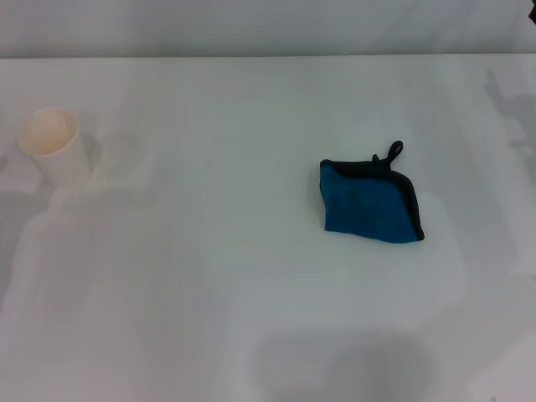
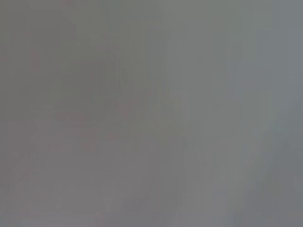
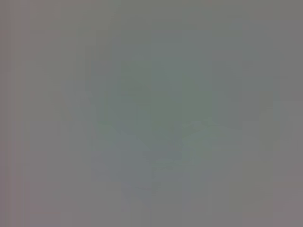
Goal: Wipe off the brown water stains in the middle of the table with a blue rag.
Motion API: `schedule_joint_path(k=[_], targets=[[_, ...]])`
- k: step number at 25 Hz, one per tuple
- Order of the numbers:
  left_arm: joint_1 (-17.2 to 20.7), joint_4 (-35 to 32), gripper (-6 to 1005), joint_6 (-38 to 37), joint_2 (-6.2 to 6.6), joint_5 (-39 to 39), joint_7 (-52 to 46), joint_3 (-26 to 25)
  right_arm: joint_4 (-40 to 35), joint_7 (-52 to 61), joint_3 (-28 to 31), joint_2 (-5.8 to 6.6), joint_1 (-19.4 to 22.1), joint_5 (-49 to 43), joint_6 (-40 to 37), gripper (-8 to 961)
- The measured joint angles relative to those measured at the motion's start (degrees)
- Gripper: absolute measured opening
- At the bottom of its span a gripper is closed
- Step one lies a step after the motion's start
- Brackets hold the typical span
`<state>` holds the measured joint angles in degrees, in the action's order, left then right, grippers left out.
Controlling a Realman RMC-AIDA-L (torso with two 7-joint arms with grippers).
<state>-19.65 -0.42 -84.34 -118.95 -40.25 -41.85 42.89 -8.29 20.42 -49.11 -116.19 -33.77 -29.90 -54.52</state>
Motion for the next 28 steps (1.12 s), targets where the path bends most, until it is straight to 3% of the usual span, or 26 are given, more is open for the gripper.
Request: schedule_joint_path(k=[28], targets=[[-0.03,-0.53,891,0.61,0.13,2.35,0.11,0.0,0.75,-0.03,-0.02,0.0,0.08,2.39,0.36,850]])
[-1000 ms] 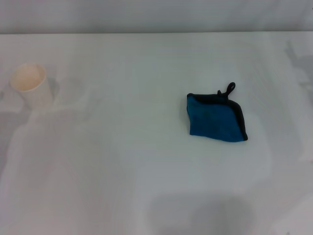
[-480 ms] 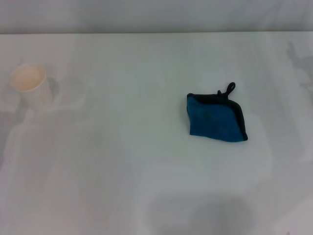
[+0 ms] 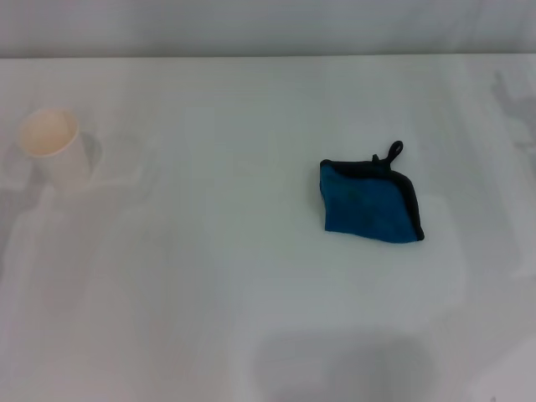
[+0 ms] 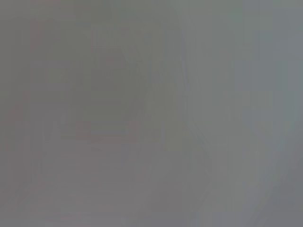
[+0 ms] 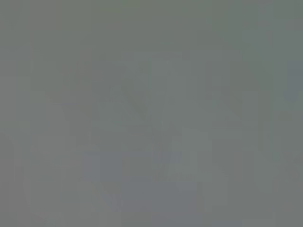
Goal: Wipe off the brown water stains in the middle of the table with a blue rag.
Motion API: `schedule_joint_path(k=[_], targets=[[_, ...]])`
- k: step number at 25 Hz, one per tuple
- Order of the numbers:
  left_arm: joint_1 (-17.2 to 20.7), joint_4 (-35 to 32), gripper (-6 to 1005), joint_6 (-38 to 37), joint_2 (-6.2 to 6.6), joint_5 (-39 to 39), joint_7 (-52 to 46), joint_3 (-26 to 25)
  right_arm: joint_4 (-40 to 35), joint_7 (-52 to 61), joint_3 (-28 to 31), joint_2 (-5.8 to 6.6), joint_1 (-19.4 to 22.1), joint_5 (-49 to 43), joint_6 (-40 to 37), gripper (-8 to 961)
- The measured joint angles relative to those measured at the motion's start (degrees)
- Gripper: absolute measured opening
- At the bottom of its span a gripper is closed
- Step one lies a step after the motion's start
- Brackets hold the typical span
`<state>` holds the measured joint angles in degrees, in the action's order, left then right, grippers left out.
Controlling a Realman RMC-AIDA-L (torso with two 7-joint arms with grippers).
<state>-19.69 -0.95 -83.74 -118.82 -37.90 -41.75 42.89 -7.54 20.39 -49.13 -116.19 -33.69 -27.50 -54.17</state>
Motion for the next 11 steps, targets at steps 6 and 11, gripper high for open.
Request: schedule_joint_path(k=[6,11], targets=[[0.0,-0.83,891,0.21,-0.01,0.11,0.0,0.0,0.9,0.03,0.0,0.0,-0.25,0.01,0.04,850],[0.0,-0.86,891,0.81,-0.01,0.11,0.0,0.0,0.93,0.16,0.0,0.0,-0.47,0.0,0.02,850]])
